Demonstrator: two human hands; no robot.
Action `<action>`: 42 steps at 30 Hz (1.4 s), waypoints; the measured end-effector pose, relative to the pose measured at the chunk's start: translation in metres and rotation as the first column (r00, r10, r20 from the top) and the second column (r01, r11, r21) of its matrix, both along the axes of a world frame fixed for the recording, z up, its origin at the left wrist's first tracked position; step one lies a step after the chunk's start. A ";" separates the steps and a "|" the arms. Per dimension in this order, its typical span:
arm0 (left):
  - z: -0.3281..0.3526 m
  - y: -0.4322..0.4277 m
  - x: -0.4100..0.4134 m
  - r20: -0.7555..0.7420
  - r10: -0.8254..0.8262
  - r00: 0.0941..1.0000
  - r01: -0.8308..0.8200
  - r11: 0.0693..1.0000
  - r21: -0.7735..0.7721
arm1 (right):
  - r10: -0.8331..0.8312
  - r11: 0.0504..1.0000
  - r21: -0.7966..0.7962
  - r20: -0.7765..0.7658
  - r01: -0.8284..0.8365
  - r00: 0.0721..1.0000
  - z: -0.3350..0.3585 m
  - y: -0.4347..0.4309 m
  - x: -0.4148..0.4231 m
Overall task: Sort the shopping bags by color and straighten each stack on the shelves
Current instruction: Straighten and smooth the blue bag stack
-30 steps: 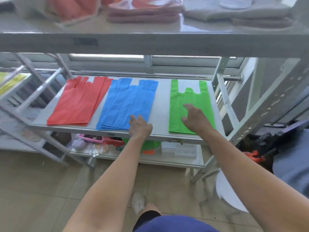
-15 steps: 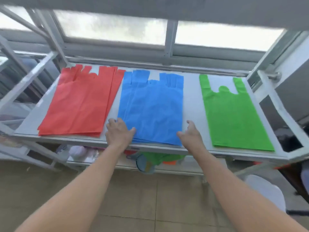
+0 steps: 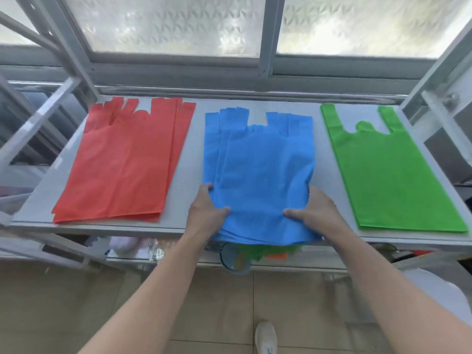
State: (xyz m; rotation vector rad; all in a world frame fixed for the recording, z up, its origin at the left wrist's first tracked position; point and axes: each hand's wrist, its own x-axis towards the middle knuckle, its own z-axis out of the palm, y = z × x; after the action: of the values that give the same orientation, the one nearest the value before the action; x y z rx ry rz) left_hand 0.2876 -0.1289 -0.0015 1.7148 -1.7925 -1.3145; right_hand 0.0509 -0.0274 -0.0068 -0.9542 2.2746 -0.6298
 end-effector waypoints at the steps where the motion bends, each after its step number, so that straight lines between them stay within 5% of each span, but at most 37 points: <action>1: 0.000 0.004 0.004 0.008 -0.025 1.000 0.025 0.999 0.030 | 0.015 1.000 0.025 0.018 -0.016 1.000 -0.001 0.009 -0.004; 4: -0.002 0.011 0.011 0.112 -0.082 0.990 0.077 0.996 0.049 | -0.015 0.999 0.046 0.057 0.012 0.998 0.001 0.023 -0.018; 7: -0.006 -0.003 -0.002 0.382 -0.043 0.923 0.136 0.966 -0.221 | -0.080 0.997 0.021 0.023 0.080 0.997 0.002 0.009 -0.032; 13: -0.015 -0.065 -0.057 0.468 0.063 0.882 0.200 0.848 -0.491 | -0.137 0.989 0.046 -0.043 0.139 0.990 -0.003 -0.046 -0.047; 17: -0.016 -0.088 -0.069 0.549 0.032 0.835 0.224 0.891 -0.394 | -0.137 0.984 0.100 -0.081 0.145 0.987 0.000 -0.058 -0.044; 25: -0.016 -0.099 -0.076 0.359 -0.027 0.933 0.142 0.944 -0.297 | -0.010 0.995 0.093 -0.119 0.021 0.993 -0.005 -0.055 -0.049; 29: -0.012 -0.100 -0.083 0.375 -0.036 0.926 0.170 0.929 -0.329 | -0.018 0.994 0.105 -0.145 0.034 0.989 -0.008 -0.058 -0.050; 33: -0.008 -0.100 -0.090 0.229 -0.009 0.973 0.075 0.957 -0.281 | -0.066 0.994 0.071 -0.169 0.079 0.983 -0.013 -0.064 -0.054; 37: -0.011 -0.116 -0.091 0.031 0.096 0.995 -0.093 0.992 -0.082 | -0.170 0.983 0.065 -0.041 0.172 0.985 -0.006 -0.075 -0.063; 42: -0.015 -0.127 -0.088 -0.014 0.068 0.998 -0.068 0.998 -0.016 | -0.217 0.972 -0.091 0.024 0.219 0.976 0.002 -0.077 -0.063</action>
State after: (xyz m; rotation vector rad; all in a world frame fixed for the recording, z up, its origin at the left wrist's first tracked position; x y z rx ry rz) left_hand 0.1996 -0.2555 -0.0168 1.7378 -1.7174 -1.2770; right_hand -0.0126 -0.1048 -0.0046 -0.7444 2.3750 -0.8402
